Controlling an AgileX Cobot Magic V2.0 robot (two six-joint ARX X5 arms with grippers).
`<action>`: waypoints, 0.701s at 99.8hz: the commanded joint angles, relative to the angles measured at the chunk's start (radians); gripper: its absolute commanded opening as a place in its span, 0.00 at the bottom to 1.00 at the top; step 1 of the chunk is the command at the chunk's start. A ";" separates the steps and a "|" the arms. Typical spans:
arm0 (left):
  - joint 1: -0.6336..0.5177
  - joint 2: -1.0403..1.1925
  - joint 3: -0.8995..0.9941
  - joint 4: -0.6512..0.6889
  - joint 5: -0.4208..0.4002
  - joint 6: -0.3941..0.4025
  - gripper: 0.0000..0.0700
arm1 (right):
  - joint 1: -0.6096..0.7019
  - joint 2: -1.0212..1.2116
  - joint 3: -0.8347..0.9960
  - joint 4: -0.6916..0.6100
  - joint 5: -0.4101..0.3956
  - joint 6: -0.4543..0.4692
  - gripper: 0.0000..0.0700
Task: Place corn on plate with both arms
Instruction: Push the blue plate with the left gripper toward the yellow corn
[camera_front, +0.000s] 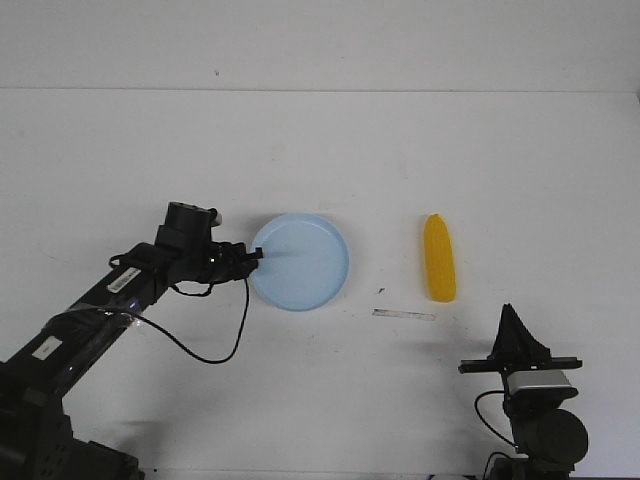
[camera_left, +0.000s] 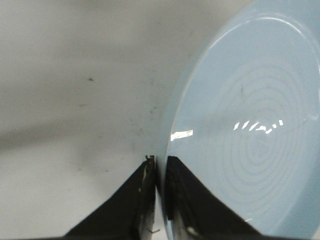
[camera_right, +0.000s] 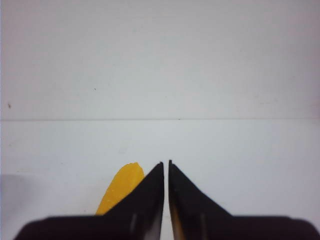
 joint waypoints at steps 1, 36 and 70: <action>-0.011 0.032 0.009 0.020 -0.024 -0.047 0.00 | 0.001 0.000 -0.001 0.010 -0.001 -0.005 0.02; -0.058 0.100 0.009 0.048 -0.042 -0.046 0.01 | 0.001 0.000 -0.001 0.010 -0.001 -0.005 0.02; -0.061 0.089 0.009 0.048 -0.044 -0.042 0.24 | 0.001 0.000 -0.001 0.010 0.000 -0.005 0.02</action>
